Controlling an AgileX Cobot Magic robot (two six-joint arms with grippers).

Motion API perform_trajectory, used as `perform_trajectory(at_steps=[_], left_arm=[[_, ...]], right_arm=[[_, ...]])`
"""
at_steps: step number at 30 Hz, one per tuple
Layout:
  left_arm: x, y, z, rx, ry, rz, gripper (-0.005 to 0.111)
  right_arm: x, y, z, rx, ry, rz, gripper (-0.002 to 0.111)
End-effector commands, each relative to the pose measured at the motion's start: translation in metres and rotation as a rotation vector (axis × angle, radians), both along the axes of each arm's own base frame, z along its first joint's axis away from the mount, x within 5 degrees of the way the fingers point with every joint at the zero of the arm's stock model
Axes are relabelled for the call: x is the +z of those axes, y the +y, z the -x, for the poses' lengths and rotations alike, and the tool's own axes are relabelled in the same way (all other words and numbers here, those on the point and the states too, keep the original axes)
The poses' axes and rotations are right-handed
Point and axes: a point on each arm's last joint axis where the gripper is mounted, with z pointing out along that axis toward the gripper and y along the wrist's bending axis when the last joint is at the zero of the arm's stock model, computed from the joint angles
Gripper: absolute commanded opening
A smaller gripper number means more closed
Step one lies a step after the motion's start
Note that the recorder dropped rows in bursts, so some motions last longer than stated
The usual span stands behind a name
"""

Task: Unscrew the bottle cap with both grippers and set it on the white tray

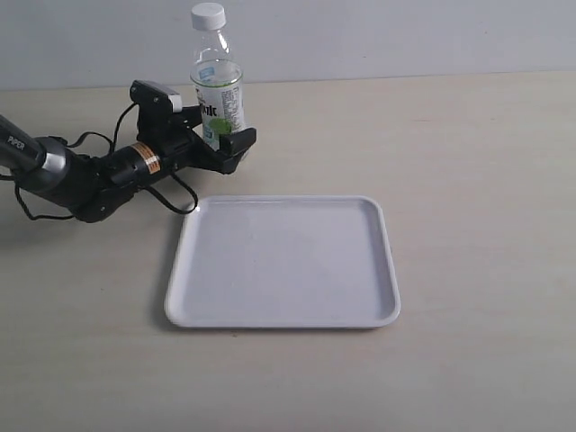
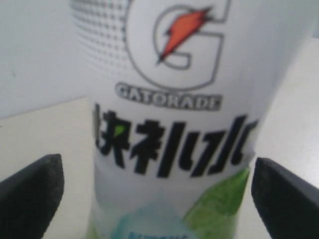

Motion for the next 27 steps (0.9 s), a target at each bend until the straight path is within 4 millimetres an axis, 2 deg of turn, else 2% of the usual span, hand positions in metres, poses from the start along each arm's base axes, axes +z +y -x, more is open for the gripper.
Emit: perform_trajectory(at_steps=[1,5,8,9,10,11,12,13,14,18,23,27], left_arm=[[0.002,-0.005,-0.002,-0.004,-0.011,0.013,0.095],[0.002,-0.007,-0.001,-0.009,-0.011,0.012,0.09],[0.002,-0.007,-0.001,-0.009,-0.011,0.012,0.075],[0.002,-0.007,-0.001,-0.009,-0.011,0.012,0.061],[0.002,-0.007,-0.001,-0.009,-0.011,0.012,0.052],[0.002,-0.007,-0.001,-0.009,-0.011,0.012,0.033],[0.002,-0.007,-0.001,-0.009,-0.011,0.012,0.026],[0.002,-0.007,-0.001,-0.012,-0.014,0.009,0.005],[0.002,-0.007,-0.001,-0.016,-0.017,0.003,0.0],[0.001,-0.012,0.005,-0.114,-0.087,-0.096,0.0],[0.013,-0.016,0.006,-0.174,-0.128,-0.122,0.0],[0.012,-0.017,0.009,-0.196,-0.125,-0.132,0.0]], right_arm=[[-0.001,0.0,0.0,-0.003,-0.005,0.009,0.0],[-0.001,0.0,0.0,-0.003,-0.005,0.009,0.0],[-0.001,0.0,0.0,-0.003,-0.005,0.009,0.0],[-0.001,0.0,0.0,-0.003,-0.005,0.009,0.0],[-0.001,0.0,0.0,-0.003,-0.005,0.009,0.0],[-0.001,0.0,0.0,-0.003,-0.005,0.009,0.0],[-0.001,0.0,0.0,-0.003,-0.005,0.009,0.0],[-0.001,0.0,0.0,-0.003,-0.005,0.009,0.0],[-0.001,0.0,0.0,-0.003,-0.005,0.009,0.0],[-0.001,0.0,0.0,-0.003,-0.005,0.009,0.0],[-0.001,0.0,0.0,-0.003,-0.005,0.009,0.0],[-0.001,0.0,0.0,-0.003,-0.005,0.009,0.0]])
